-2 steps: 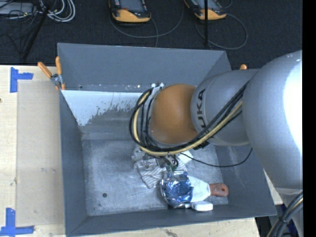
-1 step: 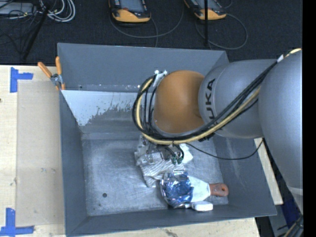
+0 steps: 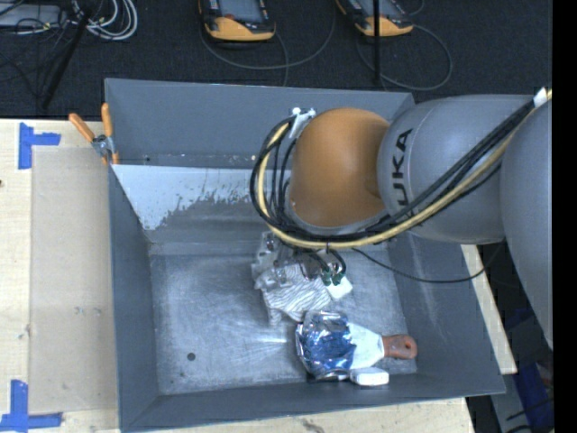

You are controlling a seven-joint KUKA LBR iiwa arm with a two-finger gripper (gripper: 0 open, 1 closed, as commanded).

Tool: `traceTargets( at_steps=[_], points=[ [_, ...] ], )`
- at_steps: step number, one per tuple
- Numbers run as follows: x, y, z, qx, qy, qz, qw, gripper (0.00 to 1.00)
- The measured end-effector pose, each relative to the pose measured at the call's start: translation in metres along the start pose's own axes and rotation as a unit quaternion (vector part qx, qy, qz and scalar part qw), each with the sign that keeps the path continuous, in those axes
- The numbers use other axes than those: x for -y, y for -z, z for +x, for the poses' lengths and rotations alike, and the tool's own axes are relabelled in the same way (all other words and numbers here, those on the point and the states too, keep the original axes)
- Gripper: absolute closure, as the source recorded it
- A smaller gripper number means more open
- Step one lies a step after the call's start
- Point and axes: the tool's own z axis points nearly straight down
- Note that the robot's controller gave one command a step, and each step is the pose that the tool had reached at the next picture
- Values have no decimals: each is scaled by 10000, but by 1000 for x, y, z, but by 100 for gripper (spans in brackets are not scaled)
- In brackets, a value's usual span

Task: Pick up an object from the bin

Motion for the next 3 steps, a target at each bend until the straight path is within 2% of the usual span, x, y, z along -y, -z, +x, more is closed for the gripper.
traceTargets(
  at_steps=[1, 2, 3],
  points=[
    [-7, 36, 0, -66, -67, 1, 10000, 100],
    [-1, 87, -2, -20, -173, -2, 9998, 100],
    [3, 95, -1, -6, -172, -3, 9999, 100]
  ],
)
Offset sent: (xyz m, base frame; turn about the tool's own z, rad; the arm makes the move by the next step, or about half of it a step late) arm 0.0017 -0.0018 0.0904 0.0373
